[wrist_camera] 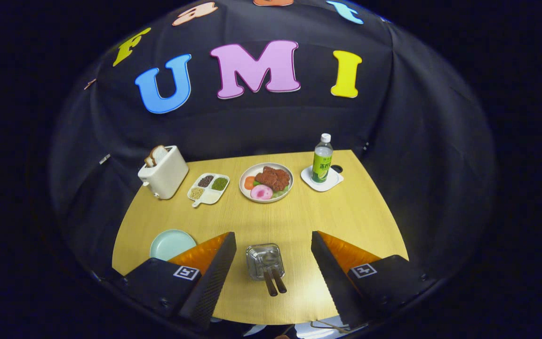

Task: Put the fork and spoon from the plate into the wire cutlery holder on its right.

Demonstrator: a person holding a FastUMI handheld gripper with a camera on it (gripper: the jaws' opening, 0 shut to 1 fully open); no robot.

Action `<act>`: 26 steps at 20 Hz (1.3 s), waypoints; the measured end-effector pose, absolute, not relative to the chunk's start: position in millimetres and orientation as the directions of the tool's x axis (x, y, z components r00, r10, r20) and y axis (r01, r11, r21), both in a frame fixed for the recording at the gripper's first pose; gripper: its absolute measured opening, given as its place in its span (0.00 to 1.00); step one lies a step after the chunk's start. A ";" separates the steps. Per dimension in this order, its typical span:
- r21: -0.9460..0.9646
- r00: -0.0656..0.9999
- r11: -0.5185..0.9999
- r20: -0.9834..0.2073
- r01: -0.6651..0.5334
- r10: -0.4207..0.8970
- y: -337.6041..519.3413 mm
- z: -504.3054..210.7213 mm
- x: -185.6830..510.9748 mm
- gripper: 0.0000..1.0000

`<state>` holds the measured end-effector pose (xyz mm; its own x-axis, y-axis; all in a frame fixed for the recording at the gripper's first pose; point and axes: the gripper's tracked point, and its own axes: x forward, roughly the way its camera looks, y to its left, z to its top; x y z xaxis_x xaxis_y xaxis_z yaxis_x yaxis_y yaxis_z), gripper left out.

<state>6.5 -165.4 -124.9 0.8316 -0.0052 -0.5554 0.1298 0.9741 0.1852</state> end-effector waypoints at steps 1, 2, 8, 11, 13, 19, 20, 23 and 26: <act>0.165 0.851 0.977 -0.524 0.136 -0.030 -167.6 -116.3 0.9 1.00; 0.144 0.868 0.980 -0.494 0.137 -0.048 -167.5 -109.7 -6.3 1.00; 0.098 0.928 0.987 -0.363 0.127 -0.083 -167.7 -85.7 -29.1 0.98; 0.110 0.946 0.986 -0.312 0.124 -0.085 -170.1 -75.7 -34.6 0.97; 0.124 0.956 0.985 -0.282 0.117 -0.078 -169.3 -70.7 -36.1 0.97; 0.090 0.968 0.991 -0.242 0.095 -0.071 -181.0 -65.9 -42.5 0.97; 0.087 0.970 0.991 -0.230 0.097 -0.075 -184.7 -63.5 -42.6 0.97; 0.085 0.974 0.992 -0.211 0.096 -0.077 -194.2 -63.0 -48.4 0.97; 0.087 0.975 0.992 -0.210 0.093 -0.073 -200.5 -67.8 -53.8 0.97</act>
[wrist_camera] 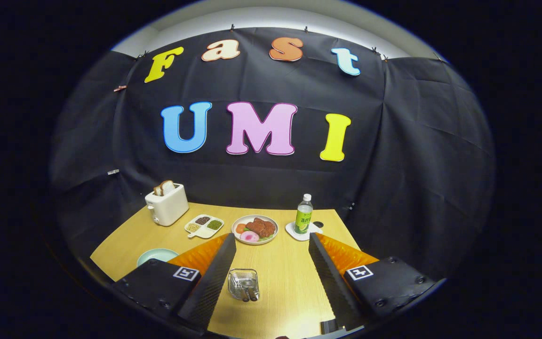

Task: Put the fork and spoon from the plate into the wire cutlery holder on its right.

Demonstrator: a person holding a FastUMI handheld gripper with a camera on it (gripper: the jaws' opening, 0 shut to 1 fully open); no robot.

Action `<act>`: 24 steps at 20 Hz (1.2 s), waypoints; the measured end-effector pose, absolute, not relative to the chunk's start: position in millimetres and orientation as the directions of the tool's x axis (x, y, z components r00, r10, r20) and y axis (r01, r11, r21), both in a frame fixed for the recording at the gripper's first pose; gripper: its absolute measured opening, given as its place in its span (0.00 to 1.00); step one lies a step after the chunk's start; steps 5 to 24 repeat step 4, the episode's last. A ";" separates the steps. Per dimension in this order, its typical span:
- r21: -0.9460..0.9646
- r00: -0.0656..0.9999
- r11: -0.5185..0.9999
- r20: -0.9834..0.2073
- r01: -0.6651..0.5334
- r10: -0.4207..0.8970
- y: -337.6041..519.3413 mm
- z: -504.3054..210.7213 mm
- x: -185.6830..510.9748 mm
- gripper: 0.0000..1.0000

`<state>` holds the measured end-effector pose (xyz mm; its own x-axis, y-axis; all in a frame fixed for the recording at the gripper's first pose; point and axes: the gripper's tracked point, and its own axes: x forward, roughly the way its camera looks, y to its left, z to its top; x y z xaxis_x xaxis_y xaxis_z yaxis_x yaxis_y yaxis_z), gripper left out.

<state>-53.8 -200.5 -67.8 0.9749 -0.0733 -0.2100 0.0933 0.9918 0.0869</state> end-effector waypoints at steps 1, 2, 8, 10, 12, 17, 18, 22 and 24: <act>0.086 0.975 0.992 -0.210 0.091 -0.071 -202.0 -69.5 -54.8 0.97; 0.080 0.975 0.993 -0.212 0.089 -0.070 -204.0 -71.5 -54.8 0.97; 0.076 0.974 0.994 -0.215 0.083 -0.065 -206.6 -75.0 -55.6 0.97; 0.076 0.974 0.994 -0.215 0.083 -0.065 -206.6 -75.0 -55.6 0.97; 0.076 0.974 0.994 -0.215 0.083 -0.065 -206.6 -75.0 -55.6 0.97; 0.076 0.974 0.994 -0.215 0.083 -0.065 -206.6 -75.0 -55.6 0.97; 0.076 0.974 0.994 -0.215 0.083 -0.065 -206.6 -75.0 -55.6 0.97; 0.076 0.974 0.994 -0.215 0.083 -0.065 -206.6 -75.0 -55.6 0.97; 0.076 0.974 0.994 -0.215 0.083 -0.065 -206.6 -75.0 -55.6 0.97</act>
